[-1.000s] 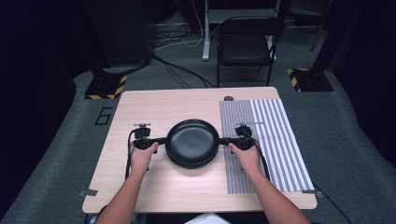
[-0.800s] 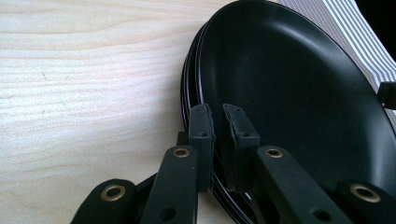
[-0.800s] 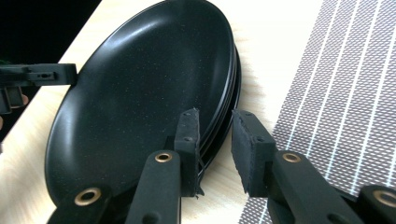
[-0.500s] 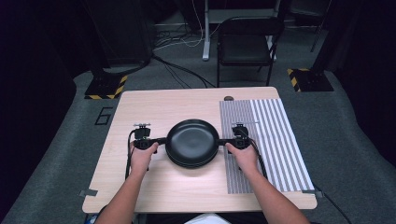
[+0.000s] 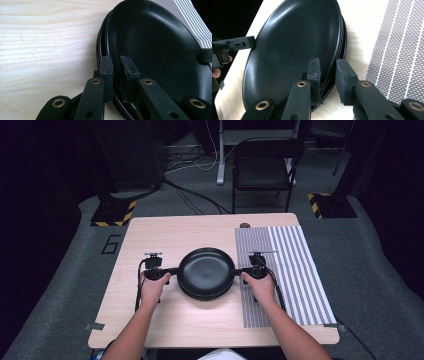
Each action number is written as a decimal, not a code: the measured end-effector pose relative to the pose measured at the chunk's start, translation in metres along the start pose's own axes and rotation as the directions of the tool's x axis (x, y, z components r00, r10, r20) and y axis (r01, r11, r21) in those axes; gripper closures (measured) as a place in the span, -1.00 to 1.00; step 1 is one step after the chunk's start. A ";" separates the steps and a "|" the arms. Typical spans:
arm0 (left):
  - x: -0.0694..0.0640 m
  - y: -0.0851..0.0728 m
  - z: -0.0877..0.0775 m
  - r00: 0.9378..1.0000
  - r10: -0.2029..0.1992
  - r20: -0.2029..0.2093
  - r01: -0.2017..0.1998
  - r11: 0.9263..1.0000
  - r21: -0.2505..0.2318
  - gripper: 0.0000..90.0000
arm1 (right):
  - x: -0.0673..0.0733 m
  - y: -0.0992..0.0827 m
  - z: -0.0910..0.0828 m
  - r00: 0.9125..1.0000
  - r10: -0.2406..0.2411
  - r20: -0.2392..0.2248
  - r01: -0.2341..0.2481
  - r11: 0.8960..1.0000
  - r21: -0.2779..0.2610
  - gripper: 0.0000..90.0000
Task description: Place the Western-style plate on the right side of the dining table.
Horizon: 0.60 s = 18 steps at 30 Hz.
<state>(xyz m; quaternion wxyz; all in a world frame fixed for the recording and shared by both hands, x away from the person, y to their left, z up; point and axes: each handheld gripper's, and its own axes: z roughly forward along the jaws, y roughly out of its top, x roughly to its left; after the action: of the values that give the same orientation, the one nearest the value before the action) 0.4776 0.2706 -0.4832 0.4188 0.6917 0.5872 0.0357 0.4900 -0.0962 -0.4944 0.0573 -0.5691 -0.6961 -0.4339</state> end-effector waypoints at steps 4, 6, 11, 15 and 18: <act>-0.004 0.000 0.004 1.000 0.004 0.019 -0.004 1.000 0.016 0.81 | 0.000 0.000 -0.001 1.000 0.015 -0.004 -0.015 1.000 0.003 0.63; -0.006 0.000 0.005 1.000 0.006 0.010 -0.007 1.000 0.013 0.80 | -0.001 0.000 -0.002 1.000 0.012 -0.002 -0.012 1.000 0.000 0.63; -0.008 -0.002 0.011 1.000 0.006 0.010 -0.007 1.000 0.012 0.74 | -0.004 0.000 -0.005 1.000 0.019 -0.010 -0.020 1.000 -0.012 0.63; -0.009 -0.003 0.016 1.000 -0.001 0.011 0.001 1.000 0.012 0.69 | -0.005 0.001 -0.007 1.000 0.025 -0.015 -0.025 1.000 -0.013 0.63; -0.011 -0.004 0.021 1.000 -0.004 0.027 0.004 1.000 0.025 0.64 | -0.006 0.002 -0.009 0.999 0.028 -0.015 -0.028 0.999 -0.022 0.64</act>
<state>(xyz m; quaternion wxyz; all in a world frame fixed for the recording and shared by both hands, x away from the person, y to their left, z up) 0.4830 0.2495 -0.4942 0.4184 0.6961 0.5832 0.0181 0.4901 -0.1070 -0.4910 0.0623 -0.5762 -0.6826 -0.4451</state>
